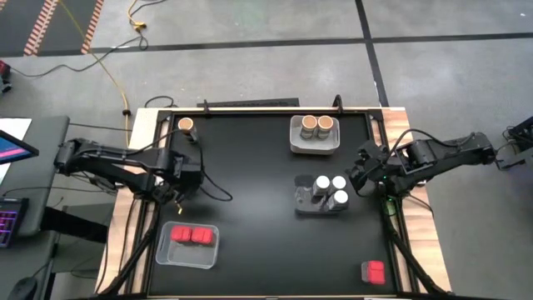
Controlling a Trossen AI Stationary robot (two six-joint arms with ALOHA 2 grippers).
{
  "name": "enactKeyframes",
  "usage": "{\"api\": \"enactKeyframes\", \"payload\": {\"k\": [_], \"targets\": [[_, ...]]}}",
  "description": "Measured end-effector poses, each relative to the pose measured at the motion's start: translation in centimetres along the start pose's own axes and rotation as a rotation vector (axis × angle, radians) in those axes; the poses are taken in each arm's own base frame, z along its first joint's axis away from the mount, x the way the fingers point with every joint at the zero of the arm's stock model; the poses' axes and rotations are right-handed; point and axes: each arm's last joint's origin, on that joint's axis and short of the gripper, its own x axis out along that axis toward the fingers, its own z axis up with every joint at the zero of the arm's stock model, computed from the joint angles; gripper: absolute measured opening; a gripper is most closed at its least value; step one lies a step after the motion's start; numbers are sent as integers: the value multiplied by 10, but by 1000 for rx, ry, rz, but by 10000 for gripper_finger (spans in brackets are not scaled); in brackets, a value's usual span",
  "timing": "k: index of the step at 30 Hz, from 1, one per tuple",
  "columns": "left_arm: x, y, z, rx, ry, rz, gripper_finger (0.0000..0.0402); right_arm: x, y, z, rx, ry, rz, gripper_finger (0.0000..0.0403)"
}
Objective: Sort spices by type
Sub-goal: Put the white spice bottle in the black bin
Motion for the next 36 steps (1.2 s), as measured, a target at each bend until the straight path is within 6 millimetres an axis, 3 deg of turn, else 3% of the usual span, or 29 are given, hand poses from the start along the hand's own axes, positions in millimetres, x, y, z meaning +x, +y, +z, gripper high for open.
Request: {"api": "enactKeyframes", "payload": {"k": [5,9,17,36], "targets": [[16,-5,-1,7,6,-35,355,0,0,0,14,0,0,297],[15,0,4,1,-16,32,354,0,0,0,15,0,0,297],[27,-4,3,10,-16,-2,348,0,0,0,40,0,0,297],[32,-5,2,-99,3,8,194,0,0,0,41,0,0,297]]}}
